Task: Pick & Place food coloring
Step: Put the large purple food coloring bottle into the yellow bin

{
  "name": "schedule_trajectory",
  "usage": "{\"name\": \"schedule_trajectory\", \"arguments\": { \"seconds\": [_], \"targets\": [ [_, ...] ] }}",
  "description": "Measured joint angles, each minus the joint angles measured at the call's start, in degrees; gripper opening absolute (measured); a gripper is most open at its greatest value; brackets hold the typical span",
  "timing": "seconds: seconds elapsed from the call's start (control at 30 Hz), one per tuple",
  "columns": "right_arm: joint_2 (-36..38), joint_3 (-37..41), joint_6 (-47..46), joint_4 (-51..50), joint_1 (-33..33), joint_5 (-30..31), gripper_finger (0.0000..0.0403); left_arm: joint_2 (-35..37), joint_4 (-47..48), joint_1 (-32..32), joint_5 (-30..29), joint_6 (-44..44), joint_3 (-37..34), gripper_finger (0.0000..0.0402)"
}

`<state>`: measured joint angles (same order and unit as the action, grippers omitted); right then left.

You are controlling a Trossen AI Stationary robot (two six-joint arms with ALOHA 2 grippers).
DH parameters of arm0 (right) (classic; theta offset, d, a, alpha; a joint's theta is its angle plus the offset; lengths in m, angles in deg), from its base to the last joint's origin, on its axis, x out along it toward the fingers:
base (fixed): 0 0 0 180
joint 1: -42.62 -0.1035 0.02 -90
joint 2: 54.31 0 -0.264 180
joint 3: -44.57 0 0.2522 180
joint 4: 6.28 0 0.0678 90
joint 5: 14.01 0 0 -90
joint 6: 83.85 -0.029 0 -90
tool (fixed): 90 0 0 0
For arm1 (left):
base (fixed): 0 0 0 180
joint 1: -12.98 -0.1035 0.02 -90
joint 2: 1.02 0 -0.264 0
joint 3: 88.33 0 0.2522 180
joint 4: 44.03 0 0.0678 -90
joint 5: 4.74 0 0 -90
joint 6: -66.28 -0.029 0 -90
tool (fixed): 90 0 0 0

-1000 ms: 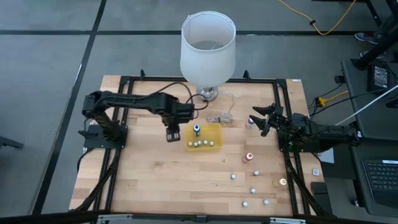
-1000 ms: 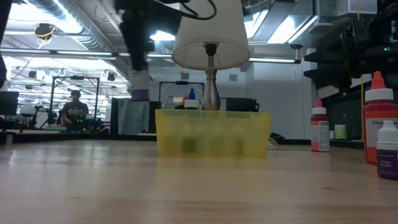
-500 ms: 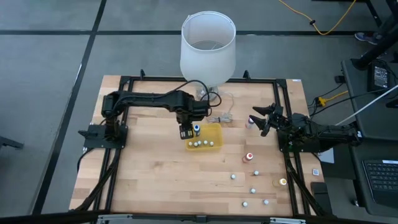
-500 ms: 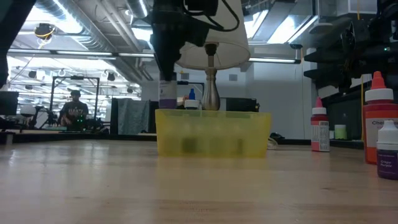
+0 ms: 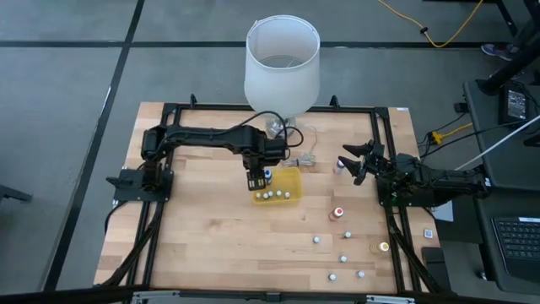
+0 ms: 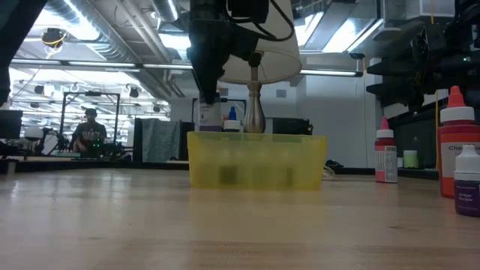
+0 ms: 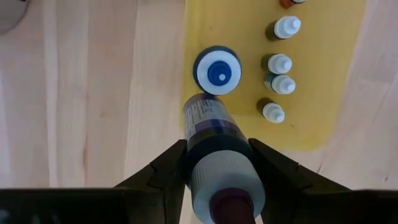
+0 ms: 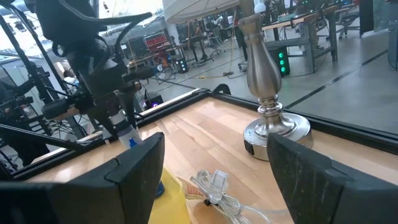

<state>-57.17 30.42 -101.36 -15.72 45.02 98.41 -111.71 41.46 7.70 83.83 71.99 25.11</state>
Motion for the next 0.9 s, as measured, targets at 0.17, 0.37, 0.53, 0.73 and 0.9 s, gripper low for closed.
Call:
{"name": "schedule_trajectory", "arguments": {
  "seconds": [0.17, 0.37, 0.53, 0.73, 0.9],
  "targets": [
    [0.0, 0.0, 0.0, 0.0, 0.0, 0.0, 0.0283, -0.4, -0.1, 0.1, 0.0, 0.0, 0.0, 0.0145],
    [0.0, 0.0, 0.0, 0.0, 0.0, 0.0, 0.0283, -2.4, -0.2, 0.7, 0.0, -0.1, 0.0, 0.0145],
    [0.0, 0.0, 0.0, 0.0, 0.0, 0.0, 0.0283, -3.8, -1.1, 0.8, 0.0, -1.0, -0.1, 0.0145],
    [0.0, 0.0, 0.0, 0.0, 0.0, 0.0, 0.0283, -4.3, -2.2, 0.7, 0.0, -1.0, -0.1, 0.0145],
    [0.0, 0.0, 0.0, 0.0, 0.0, 0.0, 0.0283, -4.3, -4.6, 0.7, 0.0, -0.7, -0.6, 0.0145]
  ]
}}
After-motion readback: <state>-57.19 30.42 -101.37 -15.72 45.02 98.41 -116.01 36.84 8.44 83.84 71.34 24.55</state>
